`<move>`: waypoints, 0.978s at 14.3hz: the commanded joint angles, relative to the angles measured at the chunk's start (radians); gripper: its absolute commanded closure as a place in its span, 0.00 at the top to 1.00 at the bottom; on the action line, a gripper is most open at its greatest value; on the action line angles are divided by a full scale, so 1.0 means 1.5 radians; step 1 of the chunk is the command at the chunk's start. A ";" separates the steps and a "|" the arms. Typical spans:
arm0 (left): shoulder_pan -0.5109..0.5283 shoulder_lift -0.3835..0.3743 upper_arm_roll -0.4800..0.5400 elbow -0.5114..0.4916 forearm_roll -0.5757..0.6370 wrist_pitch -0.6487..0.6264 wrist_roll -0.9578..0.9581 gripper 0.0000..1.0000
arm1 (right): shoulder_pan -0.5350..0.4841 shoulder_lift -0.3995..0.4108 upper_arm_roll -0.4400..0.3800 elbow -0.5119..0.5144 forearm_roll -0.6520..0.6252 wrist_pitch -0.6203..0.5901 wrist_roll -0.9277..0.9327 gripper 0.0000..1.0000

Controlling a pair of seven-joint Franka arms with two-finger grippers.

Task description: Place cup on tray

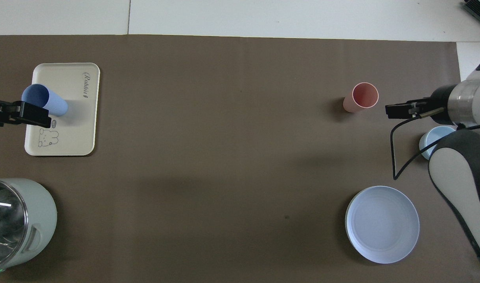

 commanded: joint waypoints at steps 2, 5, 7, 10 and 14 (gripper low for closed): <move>-0.004 -0.017 0.001 -0.015 0.012 0.020 -0.004 1.00 | -0.010 -0.008 0.002 0.105 -0.045 -0.229 0.099 1.00; 0.004 -0.020 0.001 -0.023 0.007 0.029 -0.002 1.00 | -0.027 -0.008 -0.002 0.173 -0.026 -0.339 0.097 1.00; 0.006 -0.021 0.007 -0.023 0.006 0.031 0.000 1.00 | -0.030 -0.003 0.002 0.199 -0.012 -0.375 0.097 1.00; 0.012 -0.025 0.007 -0.038 0.004 0.048 0.000 1.00 | -0.024 0.001 0.003 0.207 -0.020 -0.370 0.096 1.00; 0.012 -0.026 0.009 -0.043 0.003 0.057 0.000 1.00 | -0.020 0.000 0.008 0.202 -0.019 -0.368 0.098 1.00</move>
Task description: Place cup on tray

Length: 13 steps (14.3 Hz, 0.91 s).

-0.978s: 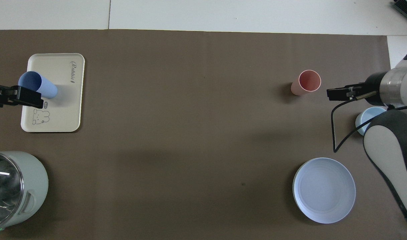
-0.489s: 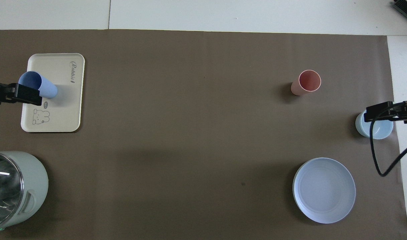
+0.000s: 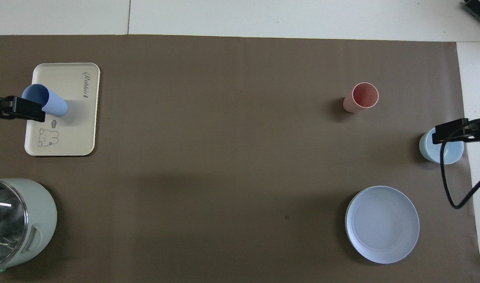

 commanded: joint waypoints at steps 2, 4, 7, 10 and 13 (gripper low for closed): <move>0.003 -0.025 0.000 -0.032 0.003 0.020 0.000 1.00 | -0.001 0.007 0.006 0.012 0.011 -0.008 0.011 1.00; 0.003 -0.025 -0.002 -0.032 0.003 0.020 0.000 1.00 | -0.001 0.005 0.006 0.010 0.013 -0.009 0.011 1.00; 0.003 -0.027 0.000 -0.039 0.003 0.026 0.001 1.00 | -0.001 0.005 0.006 0.010 0.014 -0.012 0.011 1.00; 0.003 -0.029 0.000 -0.042 0.003 0.031 0.000 1.00 | -0.001 0.001 0.006 0.010 0.013 -0.017 0.009 1.00; 0.003 -0.029 0.000 -0.042 0.003 0.034 0.000 1.00 | -0.001 0.000 0.006 0.008 0.013 -0.016 0.010 1.00</move>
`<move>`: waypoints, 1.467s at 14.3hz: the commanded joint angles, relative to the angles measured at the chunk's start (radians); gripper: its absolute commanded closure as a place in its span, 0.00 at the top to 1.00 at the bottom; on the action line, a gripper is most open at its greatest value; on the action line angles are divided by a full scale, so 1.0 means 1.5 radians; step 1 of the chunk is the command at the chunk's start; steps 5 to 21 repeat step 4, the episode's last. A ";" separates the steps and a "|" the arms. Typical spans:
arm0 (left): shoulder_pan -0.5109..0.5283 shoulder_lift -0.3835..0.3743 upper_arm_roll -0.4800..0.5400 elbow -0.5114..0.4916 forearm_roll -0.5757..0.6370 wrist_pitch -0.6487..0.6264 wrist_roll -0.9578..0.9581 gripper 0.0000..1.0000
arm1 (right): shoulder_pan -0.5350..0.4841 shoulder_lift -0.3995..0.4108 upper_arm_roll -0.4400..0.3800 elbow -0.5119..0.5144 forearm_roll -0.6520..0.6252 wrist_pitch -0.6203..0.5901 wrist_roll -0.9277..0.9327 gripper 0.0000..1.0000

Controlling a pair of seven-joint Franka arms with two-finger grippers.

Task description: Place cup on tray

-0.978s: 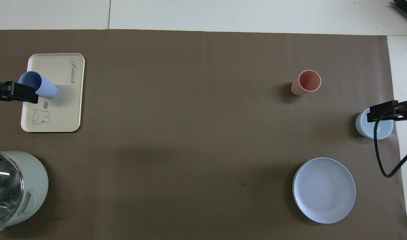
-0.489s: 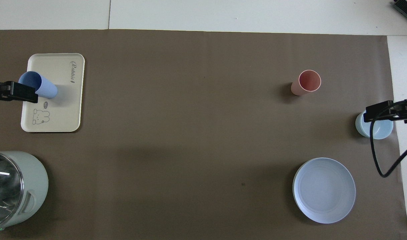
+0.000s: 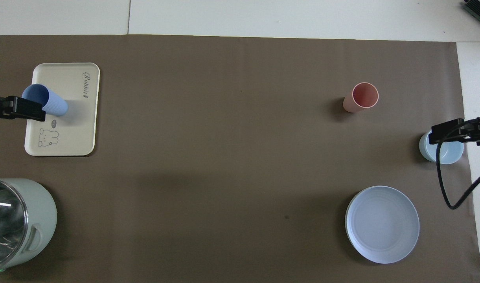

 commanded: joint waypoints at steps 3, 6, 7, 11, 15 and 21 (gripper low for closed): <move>0.002 -0.025 0.000 -0.032 0.003 0.020 0.000 1.00 | -0.002 -0.002 0.002 0.006 0.012 -0.012 0.011 1.00; 0.002 -0.025 0.000 -0.032 0.003 0.020 0.000 1.00 | -0.002 -0.002 0.002 0.005 0.013 -0.013 0.009 1.00; 0.002 -0.025 0.000 -0.032 0.003 0.020 0.000 1.00 | -0.002 -0.002 0.002 0.005 0.013 -0.013 0.009 1.00; 0.002 -0.025 0.000 -0.032 0.003 0.020 0.000 1.00 | -0.002 -0.002 0.002 0.005 0.013 -0.013 0.009 1.00; 0.002 -0.025 0.000 -0.032 0.003 0.020 0.000 1.00 | -0.002 -0.002 0.002 0.005 0.013 -0.013 0.009 1.00; 0.002 -0.025 0.000 -0.032 0.003 0.020 0.000 1.00 | -0.002 -0.002 0.002 0.005 0.013 -0.013 0.009 1.00</move>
